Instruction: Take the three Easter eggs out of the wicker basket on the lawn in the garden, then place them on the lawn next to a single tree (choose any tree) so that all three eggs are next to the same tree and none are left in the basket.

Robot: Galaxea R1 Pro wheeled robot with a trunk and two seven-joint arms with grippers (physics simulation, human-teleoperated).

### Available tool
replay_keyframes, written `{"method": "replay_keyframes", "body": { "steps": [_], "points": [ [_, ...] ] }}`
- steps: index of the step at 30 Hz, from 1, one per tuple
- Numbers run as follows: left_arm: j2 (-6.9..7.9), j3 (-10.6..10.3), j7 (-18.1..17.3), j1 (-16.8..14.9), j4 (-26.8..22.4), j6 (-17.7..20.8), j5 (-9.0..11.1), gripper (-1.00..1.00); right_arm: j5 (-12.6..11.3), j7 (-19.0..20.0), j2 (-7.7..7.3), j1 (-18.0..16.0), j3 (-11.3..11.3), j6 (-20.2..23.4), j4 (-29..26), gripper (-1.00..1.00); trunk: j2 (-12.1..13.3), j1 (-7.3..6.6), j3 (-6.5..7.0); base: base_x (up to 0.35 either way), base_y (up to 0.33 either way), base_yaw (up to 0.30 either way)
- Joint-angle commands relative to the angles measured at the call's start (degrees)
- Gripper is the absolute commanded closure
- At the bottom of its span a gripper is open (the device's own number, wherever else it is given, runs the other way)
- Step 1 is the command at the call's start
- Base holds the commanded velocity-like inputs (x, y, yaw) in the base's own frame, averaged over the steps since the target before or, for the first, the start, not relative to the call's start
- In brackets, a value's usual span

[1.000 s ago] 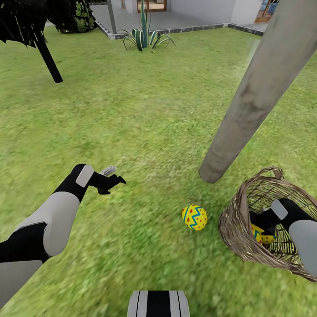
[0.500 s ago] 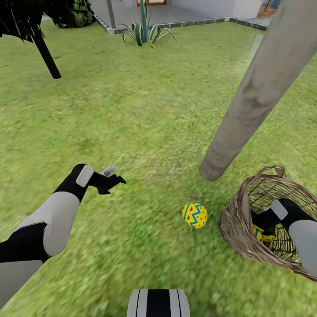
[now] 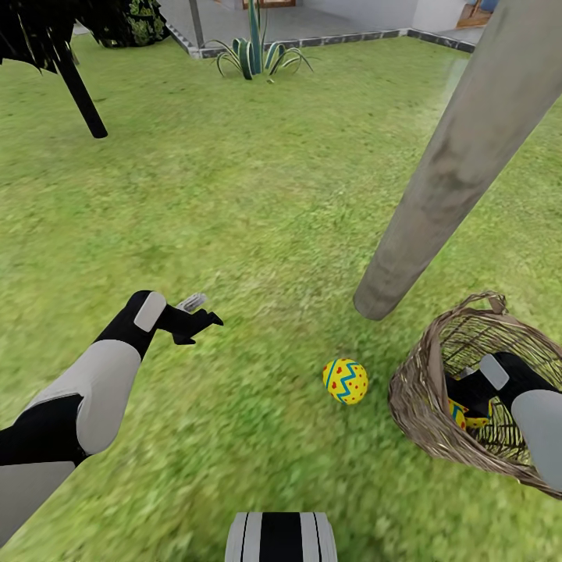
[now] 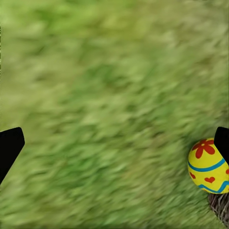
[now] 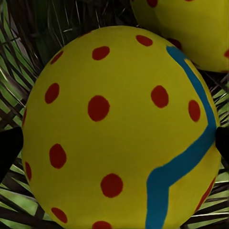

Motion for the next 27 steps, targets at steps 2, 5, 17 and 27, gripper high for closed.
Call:
{"method": "replay_keyframes", "body": {
  "steps": [2,5,17,27],
  "points": [
    [-0.02,0.2,0.6,0.0,0.0,0.2,0.6,-1.0,-0.7,-0.1,0.01,0.0,-0.2,0.4,0.0,1.0,0.0,-0.01,-0.04,0.0,0.0,0.0],
    [-0.02,0.2,0.6,0.0,0.0,0.2,0.6,-1.0,-0.7,-0.1,0.01,0.0,-0.2,0.5,0.0,1.0,0.0,-0.01,-0.04,0.0,0.0,0.0],
    [0.14,0.3,0.5,0.0,-0.2,0.3,0.7,-1.0,-0.7,-0.1,0.13,0.1,-0.2,0.5,-0.1,1.0,0.0,-0.01,-0.04,0.0,0.0,0.0],
    [0.24,0.3,0.5,0.0,-0.2,0.4,0.8,-1.0,-0.7,-0.1,0.24,0.1,-0.1,0.5,0.0,1.0,0.0,-0.01,-0.04,0.0,0.0,0.0]
  ]
}}
